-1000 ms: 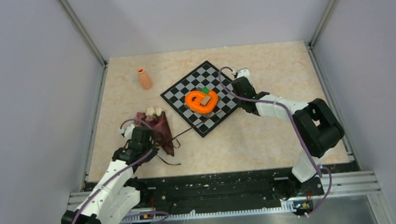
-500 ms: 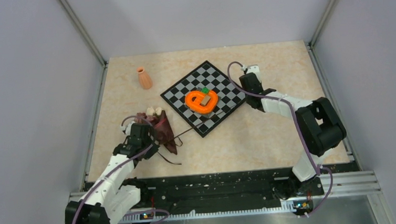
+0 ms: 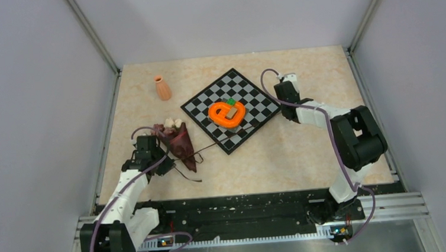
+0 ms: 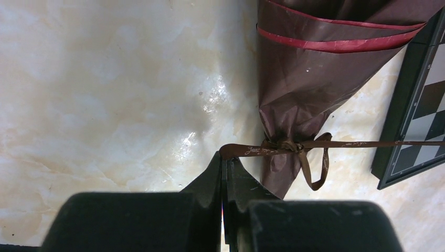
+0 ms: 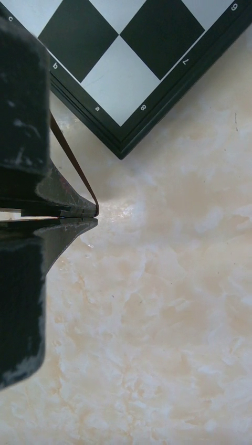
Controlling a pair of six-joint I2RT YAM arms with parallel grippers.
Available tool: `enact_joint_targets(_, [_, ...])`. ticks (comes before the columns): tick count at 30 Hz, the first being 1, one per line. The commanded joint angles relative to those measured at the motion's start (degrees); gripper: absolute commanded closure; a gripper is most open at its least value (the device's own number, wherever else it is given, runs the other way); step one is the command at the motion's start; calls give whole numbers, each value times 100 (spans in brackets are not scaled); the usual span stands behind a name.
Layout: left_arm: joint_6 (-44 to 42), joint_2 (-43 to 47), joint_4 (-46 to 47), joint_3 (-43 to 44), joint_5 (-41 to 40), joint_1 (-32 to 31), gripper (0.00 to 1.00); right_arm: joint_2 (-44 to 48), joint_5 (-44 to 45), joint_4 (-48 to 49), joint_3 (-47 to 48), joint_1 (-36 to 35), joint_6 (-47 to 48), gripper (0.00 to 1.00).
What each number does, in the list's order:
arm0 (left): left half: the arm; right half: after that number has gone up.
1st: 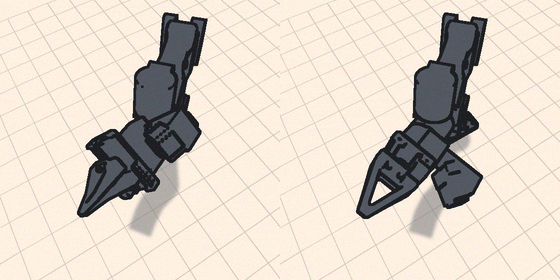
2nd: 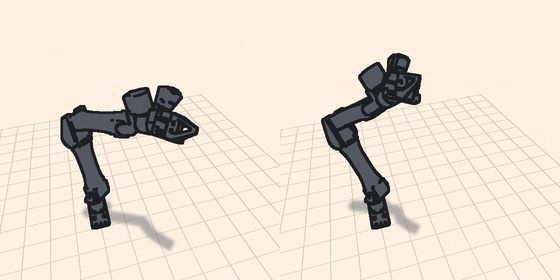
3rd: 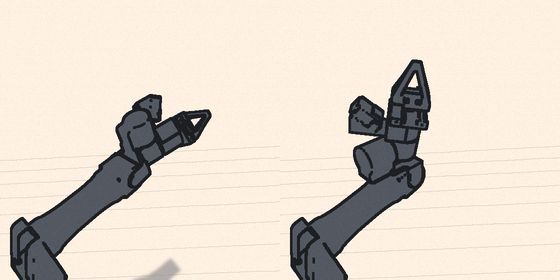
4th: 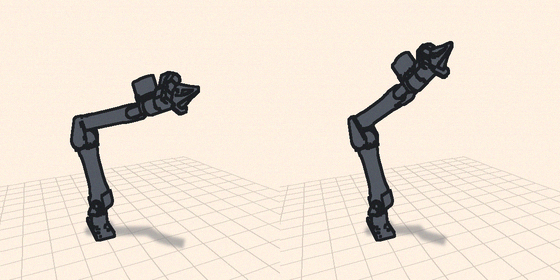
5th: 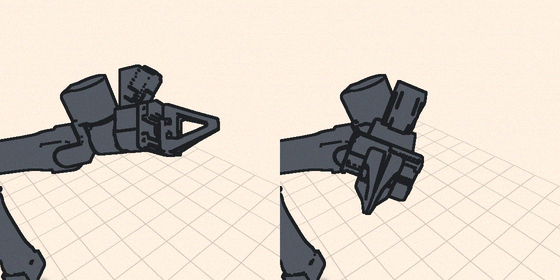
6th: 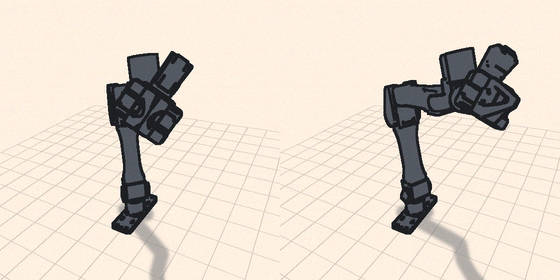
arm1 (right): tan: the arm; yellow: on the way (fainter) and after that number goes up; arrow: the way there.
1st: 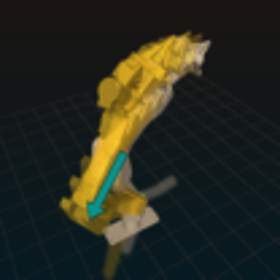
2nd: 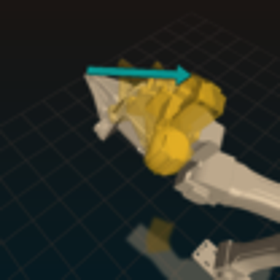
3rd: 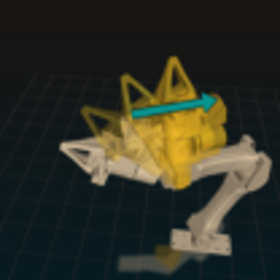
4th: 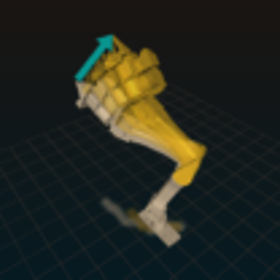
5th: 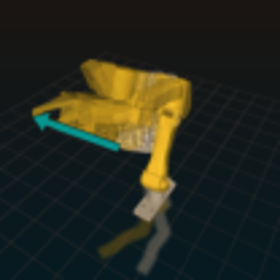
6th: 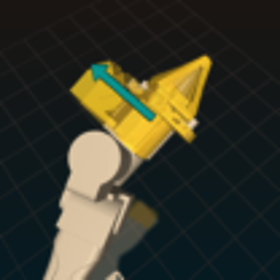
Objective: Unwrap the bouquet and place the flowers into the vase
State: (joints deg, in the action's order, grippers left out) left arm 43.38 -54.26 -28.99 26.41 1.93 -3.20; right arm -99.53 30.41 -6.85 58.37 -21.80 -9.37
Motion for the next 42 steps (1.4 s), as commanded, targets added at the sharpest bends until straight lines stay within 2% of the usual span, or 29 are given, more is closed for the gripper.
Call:
enact_joint_targets(1, [-184,16,175,216,207,164,100,-83,236,142,342,154,111,100])
enact_joint_targets(24, [-512,204,-38,266,488,1079,100,-137,246,197,308,504,149,100])
enact_joint_targets(42, [-538,617,-428,786,178,1704,100,-150,255,207,306,606,161,100])
